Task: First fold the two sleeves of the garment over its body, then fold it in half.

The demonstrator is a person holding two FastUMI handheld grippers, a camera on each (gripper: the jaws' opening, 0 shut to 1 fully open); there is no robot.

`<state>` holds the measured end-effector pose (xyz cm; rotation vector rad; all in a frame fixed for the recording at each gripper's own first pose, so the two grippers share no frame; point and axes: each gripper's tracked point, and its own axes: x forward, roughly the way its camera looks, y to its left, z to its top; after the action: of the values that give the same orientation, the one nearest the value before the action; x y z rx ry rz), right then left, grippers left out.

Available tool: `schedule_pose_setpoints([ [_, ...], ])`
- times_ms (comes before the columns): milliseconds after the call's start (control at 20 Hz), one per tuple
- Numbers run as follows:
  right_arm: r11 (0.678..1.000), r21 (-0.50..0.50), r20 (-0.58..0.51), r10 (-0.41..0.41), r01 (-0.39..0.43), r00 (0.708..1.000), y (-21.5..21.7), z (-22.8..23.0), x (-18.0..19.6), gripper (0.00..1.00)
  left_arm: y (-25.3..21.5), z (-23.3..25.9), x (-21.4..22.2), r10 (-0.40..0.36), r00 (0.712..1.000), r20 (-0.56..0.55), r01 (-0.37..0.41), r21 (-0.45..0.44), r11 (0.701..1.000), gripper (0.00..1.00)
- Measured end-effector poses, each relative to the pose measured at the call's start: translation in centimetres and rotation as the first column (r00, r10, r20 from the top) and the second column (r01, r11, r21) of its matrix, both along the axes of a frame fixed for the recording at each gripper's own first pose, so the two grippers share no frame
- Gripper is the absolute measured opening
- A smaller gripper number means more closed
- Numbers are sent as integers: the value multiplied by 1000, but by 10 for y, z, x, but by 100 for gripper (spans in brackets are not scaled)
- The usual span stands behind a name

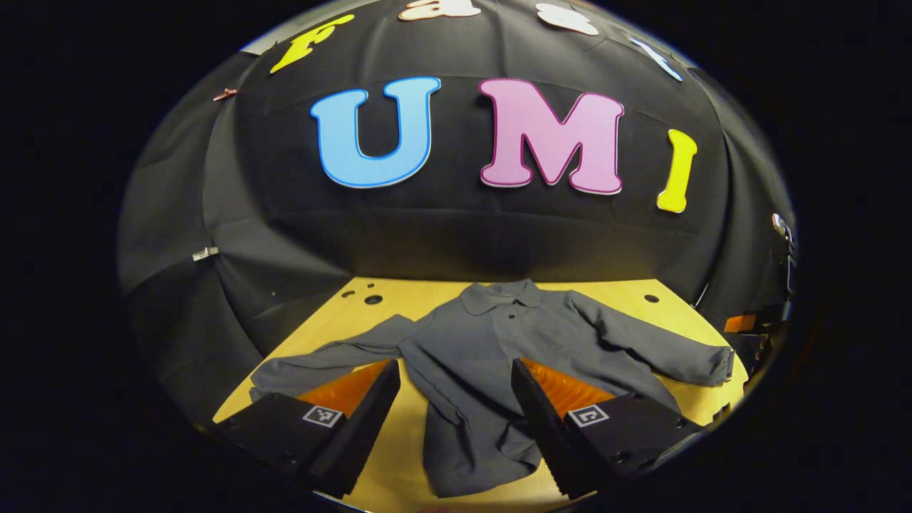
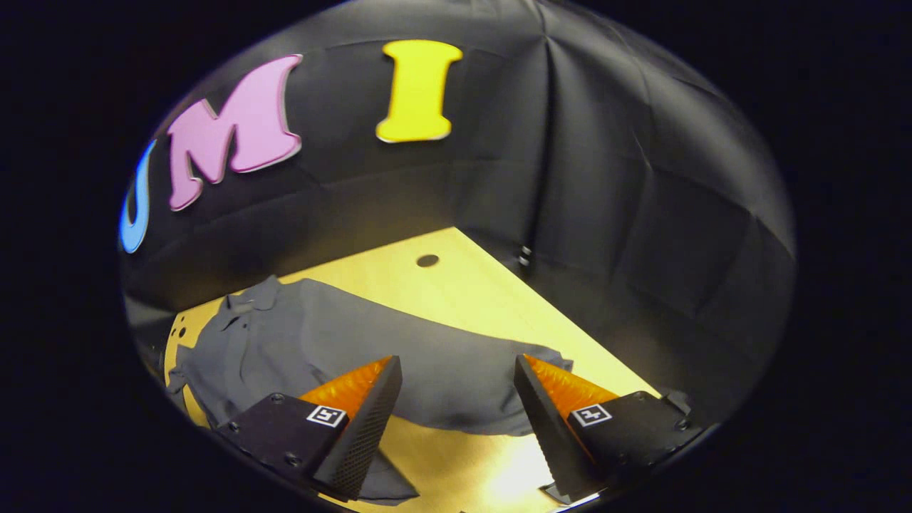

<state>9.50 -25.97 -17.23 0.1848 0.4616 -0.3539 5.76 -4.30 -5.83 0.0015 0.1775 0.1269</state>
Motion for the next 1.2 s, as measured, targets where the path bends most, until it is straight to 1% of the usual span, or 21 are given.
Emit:
schedule_pose_setpoints([
  [150,998,28,-70,-58,60,996,-26,-30,-2,99,-1,-17,6,5,998,-67,-7,-21,1000,99],
  [300,995,21,-127,-94,98,987,-45,-52,-1,99,-1,-23,10,11,996,-93,-13,-26,1000,99],
  [500,990,42,-187,-124,134,974,-65,-76,5,99,-2,-28,12,19,993,-115,-21,-14,1000,99],
  [600,987,40,-210,-144,155,967,-74,-84,12,99,-5,-33,15,23,991,-135,-27,-30,999,99],
  [750,983,42,-252,-165,181,954,-91,-100,9,99,-8,-39,14,41,987,-158,-48,-43,998,99],
  [900,981,62,-282,-160,184,946,-91,-110,9,99,-11,-46,12,49,981,-190,-58,-40,998,99],
  [1050,985,59,-312,-135,161,941,-90,-125,15,100,-13,-49,10,57,978,-201,-69,-54,996,99],
  [1150,985,78,-336,-119,154,934,-84,-132,16,100,-13,-52,8,62,976,-209,-77,-64,995,99],
  [1200,982,82,-320,-133,167,938,-86,-131,21,100,-12,-53,7,66,975,-212,-82,-65,995,99],
])
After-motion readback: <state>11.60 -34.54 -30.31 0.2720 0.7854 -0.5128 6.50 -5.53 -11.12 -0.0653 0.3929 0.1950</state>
